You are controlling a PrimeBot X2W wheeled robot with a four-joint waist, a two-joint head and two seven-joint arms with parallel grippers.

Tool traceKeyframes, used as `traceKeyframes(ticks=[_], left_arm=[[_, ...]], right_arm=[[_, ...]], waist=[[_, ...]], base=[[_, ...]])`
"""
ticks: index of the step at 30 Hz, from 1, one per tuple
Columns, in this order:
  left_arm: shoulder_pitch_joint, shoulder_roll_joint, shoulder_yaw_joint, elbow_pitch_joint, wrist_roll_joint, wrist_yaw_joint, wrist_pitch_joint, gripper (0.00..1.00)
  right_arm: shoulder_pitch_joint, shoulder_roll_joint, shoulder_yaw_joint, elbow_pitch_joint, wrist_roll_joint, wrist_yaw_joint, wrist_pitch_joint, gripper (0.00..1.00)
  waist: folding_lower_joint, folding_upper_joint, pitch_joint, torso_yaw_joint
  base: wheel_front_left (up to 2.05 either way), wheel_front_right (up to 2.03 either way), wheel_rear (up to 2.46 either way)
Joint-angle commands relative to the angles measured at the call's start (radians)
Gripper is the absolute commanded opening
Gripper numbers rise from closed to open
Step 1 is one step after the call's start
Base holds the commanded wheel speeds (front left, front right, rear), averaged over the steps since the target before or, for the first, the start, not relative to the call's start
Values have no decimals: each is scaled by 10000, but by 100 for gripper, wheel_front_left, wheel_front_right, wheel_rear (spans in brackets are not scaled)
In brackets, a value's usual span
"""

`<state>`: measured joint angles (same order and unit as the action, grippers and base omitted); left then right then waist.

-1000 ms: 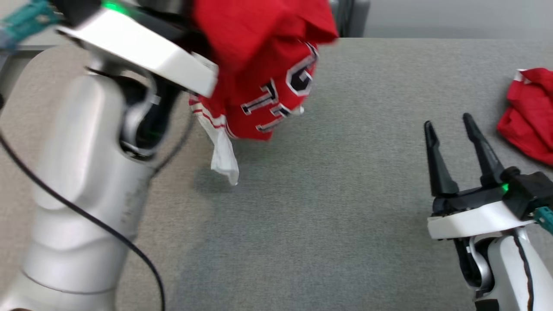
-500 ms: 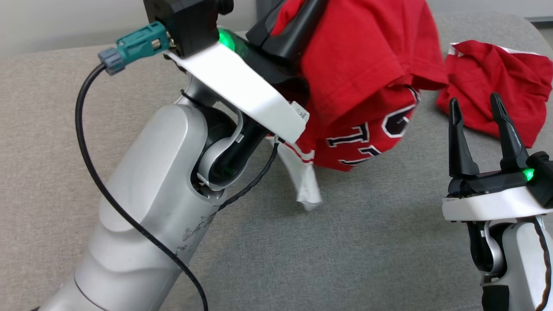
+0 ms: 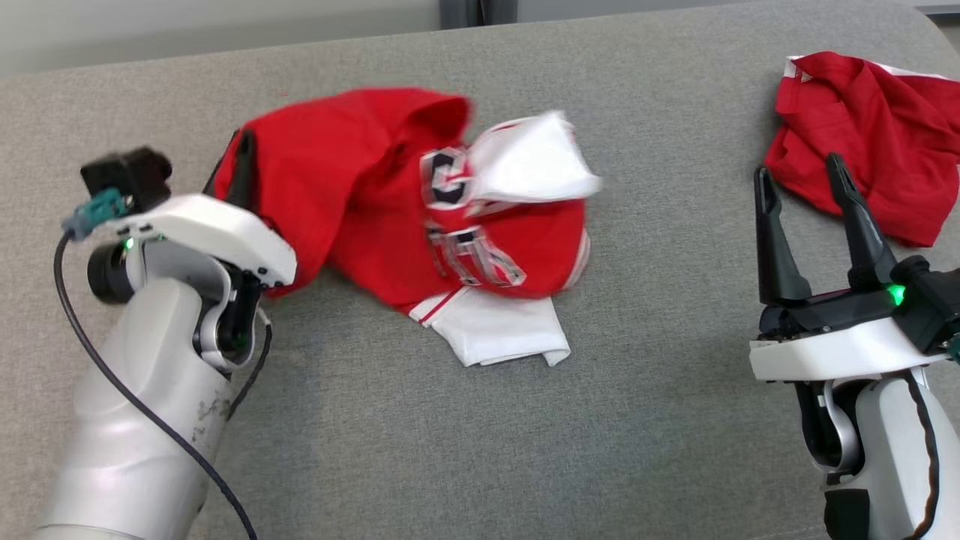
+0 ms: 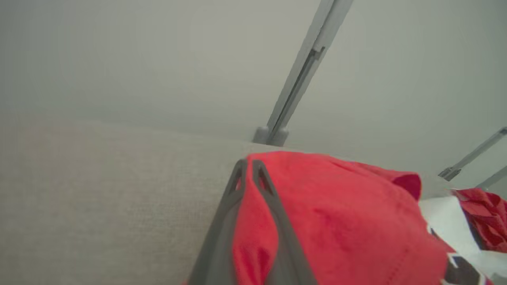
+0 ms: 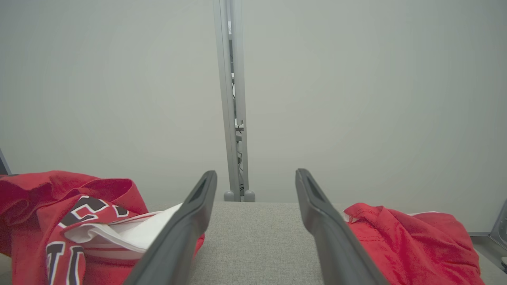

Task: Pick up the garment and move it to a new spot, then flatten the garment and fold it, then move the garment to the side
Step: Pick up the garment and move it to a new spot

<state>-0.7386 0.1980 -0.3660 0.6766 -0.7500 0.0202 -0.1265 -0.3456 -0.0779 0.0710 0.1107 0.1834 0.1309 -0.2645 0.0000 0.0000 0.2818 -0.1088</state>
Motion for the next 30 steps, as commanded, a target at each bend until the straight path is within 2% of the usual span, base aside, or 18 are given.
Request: traceKeyframes(ticks=[1,2,3,4,9,14,17,22,27,30], left_arm=[[-23,-95,148,414,-120,-65,-287,0],[-48,-75,229,809,-156,-101,-475,17],[-91,-79,298,1202,-183,-97,-629,71],[-162,-127,356,1521,-237,-125,-759,100],[-428,-341,637,2678,-291,-363,-1246,100],[-591,-386,968,2866,-114,-527,-1378,100],[-429,-365,1442,2077,448,-539,-1390,100],[453,-430,2164,56,2087,-455,-1389,100],[1858,-571,2968,-2416,3965,-338,-1388,100],[2834,-807,3455,-3737,4740,-275,-1390,100]], right_arm=[[-66,-115,-34,10,-51,-1,3,100],[-64,-125,-37,28,-64,-1,2,100],[-58,-133,-25,45,-68,0,3,100],[-53,-143,-24,66,-68,0,2,100],[44,-224,103,134,-121,-1,3,100],[161,-291,147,166,-147,0,3,100],[274,-322,139,171,-156,0,3,100],[476,-371,194,105,-160,0,2,100],[664,-405,235,41,-60,0,3,100],[793,-439,312,32,-19,-1,4,100]], waist=[[0,0,15,76],[0,0,18,123],[0,0,13,169],[0,0,3,214],[0,0,-102,452],[0,0,-275,676],[0,0,-446,840],[0,0,-771,1060],[0,0,-1018,1168],[0,0,-1128,1252]], base=[[0,0,0],[0,0,0],[0,0,0],[0,0,0],[0,0,0],[0,0,0],[0,0,0],[0,0,0],[0,0,0],[0,0,0]])
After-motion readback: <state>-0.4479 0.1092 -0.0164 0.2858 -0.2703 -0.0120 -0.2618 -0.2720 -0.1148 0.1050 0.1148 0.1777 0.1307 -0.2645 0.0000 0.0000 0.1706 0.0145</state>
